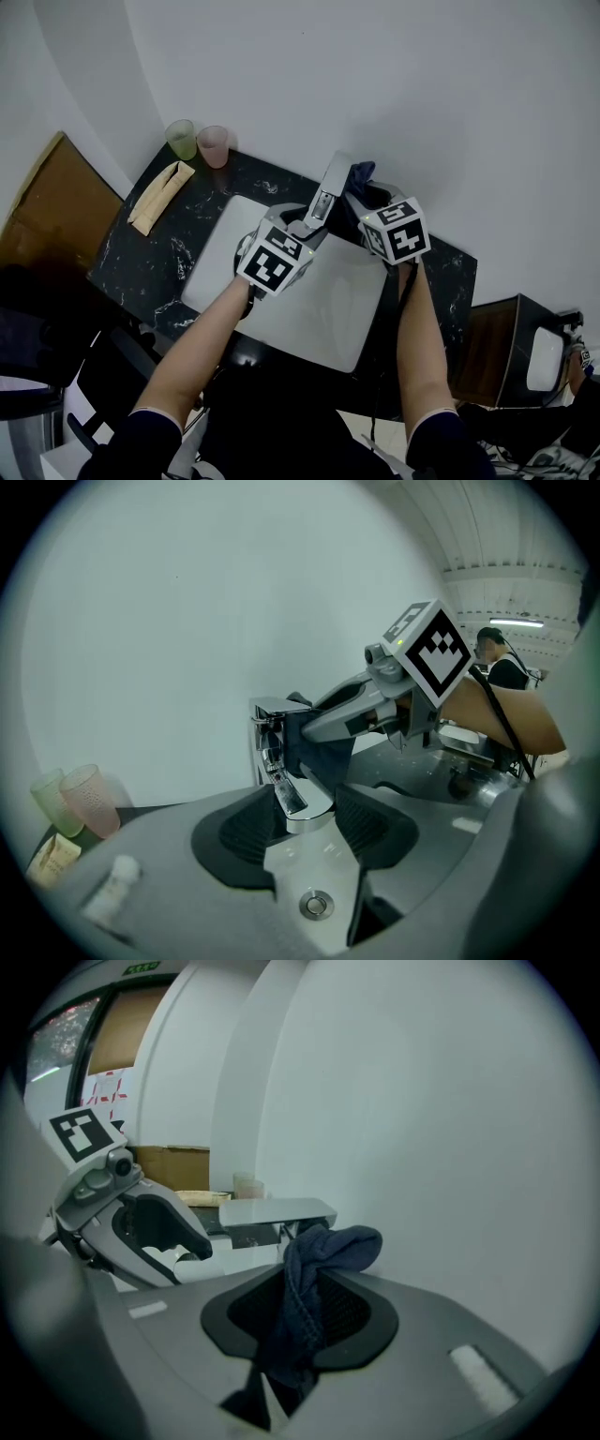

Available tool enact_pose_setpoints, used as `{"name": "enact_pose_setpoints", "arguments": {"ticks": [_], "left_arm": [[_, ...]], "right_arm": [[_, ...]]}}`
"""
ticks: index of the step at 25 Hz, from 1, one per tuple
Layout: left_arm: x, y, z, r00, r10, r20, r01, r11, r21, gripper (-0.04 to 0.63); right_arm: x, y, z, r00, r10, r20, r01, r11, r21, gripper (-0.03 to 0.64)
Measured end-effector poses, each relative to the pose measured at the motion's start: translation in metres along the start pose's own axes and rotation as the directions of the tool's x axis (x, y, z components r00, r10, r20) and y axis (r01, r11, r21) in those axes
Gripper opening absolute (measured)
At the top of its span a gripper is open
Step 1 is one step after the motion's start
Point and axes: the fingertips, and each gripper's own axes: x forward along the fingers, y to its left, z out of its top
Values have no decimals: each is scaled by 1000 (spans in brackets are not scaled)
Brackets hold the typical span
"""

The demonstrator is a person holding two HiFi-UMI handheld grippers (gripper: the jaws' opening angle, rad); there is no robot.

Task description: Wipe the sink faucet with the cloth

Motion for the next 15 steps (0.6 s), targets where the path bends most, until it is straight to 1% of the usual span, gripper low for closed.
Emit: {"name": "enact_pose_setpoints", "arguments": {"ticks": [3,7,15], "left_arm": [[-2,-2,0,1000,-4,-6,4,1000,10,206],[-6,-5,-3,1000,-4,-5,5,1000,10,206],[-16,-10,-11,1000,9,-21,-8,999,34,206]], "right_arm": [[-2,15,-7,999,41,1,-41,999,8,98],[-8,41,-14,994,105,-1,-105,994,-19,98],[-30,83,-22,976,215,30,-214,976,-37,97]]}}
